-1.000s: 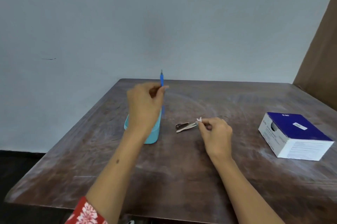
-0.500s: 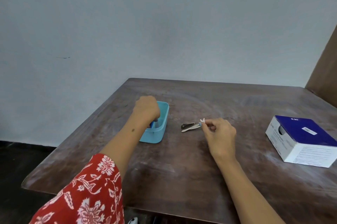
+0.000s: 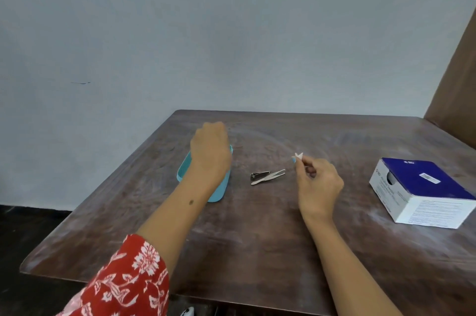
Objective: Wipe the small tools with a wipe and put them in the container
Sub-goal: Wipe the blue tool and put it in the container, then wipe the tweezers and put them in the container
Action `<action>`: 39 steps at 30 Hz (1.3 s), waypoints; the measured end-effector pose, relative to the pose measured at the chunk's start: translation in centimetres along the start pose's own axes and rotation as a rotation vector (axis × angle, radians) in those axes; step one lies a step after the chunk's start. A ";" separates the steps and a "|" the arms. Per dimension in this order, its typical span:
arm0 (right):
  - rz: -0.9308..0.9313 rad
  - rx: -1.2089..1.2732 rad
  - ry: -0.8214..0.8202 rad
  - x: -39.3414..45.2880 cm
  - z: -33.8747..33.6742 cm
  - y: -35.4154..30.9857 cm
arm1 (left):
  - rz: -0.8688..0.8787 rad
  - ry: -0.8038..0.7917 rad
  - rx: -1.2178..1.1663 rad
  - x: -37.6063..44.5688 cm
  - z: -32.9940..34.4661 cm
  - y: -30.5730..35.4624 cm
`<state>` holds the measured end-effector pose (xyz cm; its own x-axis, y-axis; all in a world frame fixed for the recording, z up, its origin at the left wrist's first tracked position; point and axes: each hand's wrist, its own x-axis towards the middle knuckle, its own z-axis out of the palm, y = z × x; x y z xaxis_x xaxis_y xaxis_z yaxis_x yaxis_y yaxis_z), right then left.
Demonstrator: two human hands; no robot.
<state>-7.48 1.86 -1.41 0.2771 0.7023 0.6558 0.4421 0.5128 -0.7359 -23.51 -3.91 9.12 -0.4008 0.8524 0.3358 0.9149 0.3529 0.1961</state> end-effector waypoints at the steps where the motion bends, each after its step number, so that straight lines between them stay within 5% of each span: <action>1: 0.021 0.020 0.022 0.1 0.0 0.0 | 0.068 0.042 0.021 -0.6 0.0 0.7; 8: 0.248 0.137 0.195 0.8 -0.4 0.5 | 0.467 -0.069 0.029 -4.2 5.7 4.6; 17: 0.366 0.182 0.206 0.9 -0.1 1.2 | 0.430 -0.120 -0.005 -3.9 8.2 4.6; 25: 0.217 0.119 0.083 0.4 0.2 0.5 | 0.289 -0.147 -0.232 -3.0 8.9 5.1; 29: 0.159 0.099 0.051 0.2 0.4 0.4 | 0.367 -0.013 -0.256 -3.1 10.1 4.7; 33: 0.138 0.091 -0.008 0.2 0.3 0.1 | 0.254 0.202 -0.809 -3.8 9.8 4.8; 39: 0.202 0.185 -0.085 -0.2 -0.2 -0.8 | -0.036 0.069 -1.345 -4.0 8.9 5.3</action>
<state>-7.64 1.24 -0.92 0.2681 0.8342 0.4819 0.2201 0.4339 -0.8737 -16.66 -2.02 0.66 -0.4615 0.8156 0.3491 0.1628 -0.3090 0.9370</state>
